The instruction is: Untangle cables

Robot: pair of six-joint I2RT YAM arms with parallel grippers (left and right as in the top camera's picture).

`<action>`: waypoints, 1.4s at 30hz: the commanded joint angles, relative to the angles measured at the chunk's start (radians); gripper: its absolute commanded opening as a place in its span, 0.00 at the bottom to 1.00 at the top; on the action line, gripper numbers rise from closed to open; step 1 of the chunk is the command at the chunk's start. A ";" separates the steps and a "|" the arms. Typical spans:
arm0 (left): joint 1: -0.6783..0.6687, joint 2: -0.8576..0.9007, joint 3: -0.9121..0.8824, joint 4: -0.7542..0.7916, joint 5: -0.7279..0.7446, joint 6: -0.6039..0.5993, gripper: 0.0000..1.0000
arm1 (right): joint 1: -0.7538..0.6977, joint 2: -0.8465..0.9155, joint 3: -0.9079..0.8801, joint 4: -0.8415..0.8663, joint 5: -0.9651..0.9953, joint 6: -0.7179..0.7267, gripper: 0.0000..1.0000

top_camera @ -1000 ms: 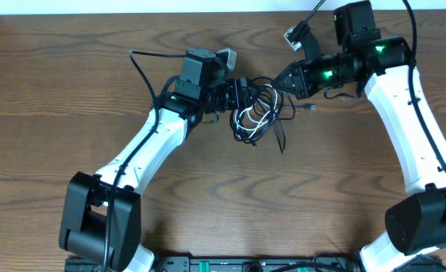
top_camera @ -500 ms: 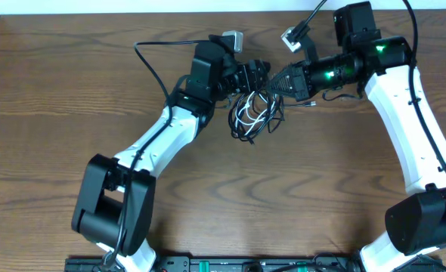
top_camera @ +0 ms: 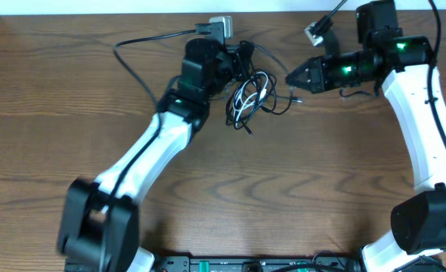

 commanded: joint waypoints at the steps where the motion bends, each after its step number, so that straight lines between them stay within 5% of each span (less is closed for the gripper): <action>1: 0.005 -0.144 0.014 -0.109 -0.032 0.110 0.07 | -0.022 -0.006 0.010 0.003 0.212 0.093 0.01; 10: 0.005 -0.307 0.069 -0.453 -0.008 0.185 0.07 | -0.023 0.119 0.010 0.017 0.311 0.127 0.01; 16: 0.005 -0.313 0.179 -0.547 0.257 0.223 0.07 | -0.023 0.246 0.010 0.024 0.328 0.126 0.01; 22: 0.040 -0.313 0.243 -0.529 0.253 -0.052 0.07 | -0.019 0.240 0.013 0.033 0.296 0.021 0.41; 25: 0.081 -0.305 0.243 -0.520 0.254 -0.175 0.08 | -0.019 0.217 0.013 0.027 0.201 -0.058 0.50; 34: 0.170 -0.287 0.243 0.023 0.417 -0.610 0.07 | 0.026 0.158 0.013 0.034 -0.071 -0.214 0.61; 42: 0.170 -0.287 0.243 0.172 0.345 -0.709 0.07 | 0.031 0.154 0.013 0.078 -0.147 -0.214 0.66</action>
